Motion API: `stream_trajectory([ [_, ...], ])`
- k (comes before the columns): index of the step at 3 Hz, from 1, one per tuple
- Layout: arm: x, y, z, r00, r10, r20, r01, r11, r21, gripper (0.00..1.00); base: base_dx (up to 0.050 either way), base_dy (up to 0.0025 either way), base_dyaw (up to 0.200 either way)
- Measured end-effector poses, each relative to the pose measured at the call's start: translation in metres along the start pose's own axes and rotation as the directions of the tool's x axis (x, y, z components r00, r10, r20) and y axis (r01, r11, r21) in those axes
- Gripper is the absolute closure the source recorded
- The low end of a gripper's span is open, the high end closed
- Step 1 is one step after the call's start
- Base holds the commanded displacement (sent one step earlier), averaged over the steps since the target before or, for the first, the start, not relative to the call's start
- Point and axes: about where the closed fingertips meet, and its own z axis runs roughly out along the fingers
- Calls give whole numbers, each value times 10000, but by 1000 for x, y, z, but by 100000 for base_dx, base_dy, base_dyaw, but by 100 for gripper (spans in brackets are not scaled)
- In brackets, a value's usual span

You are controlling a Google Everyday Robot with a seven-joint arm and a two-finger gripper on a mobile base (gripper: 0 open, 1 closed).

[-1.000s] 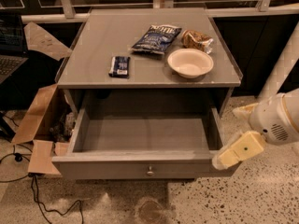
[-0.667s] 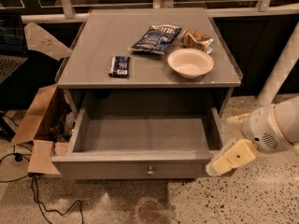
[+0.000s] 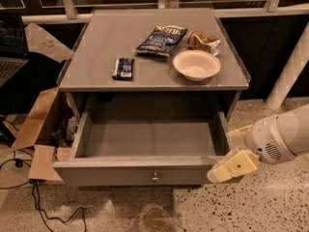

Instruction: Close top drawer

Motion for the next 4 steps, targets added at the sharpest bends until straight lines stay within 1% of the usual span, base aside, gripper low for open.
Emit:
stream_trajectory([
  [2,0,0,0,10000,-1,0,1,10000,0,64,0,0,0],
  [3,0,0,0,10000,-1,0,1,10000,0,86,0,0,0],
  [4,14,8,16,9985,234,498,-259,9985,491,100,0,0,0],
])
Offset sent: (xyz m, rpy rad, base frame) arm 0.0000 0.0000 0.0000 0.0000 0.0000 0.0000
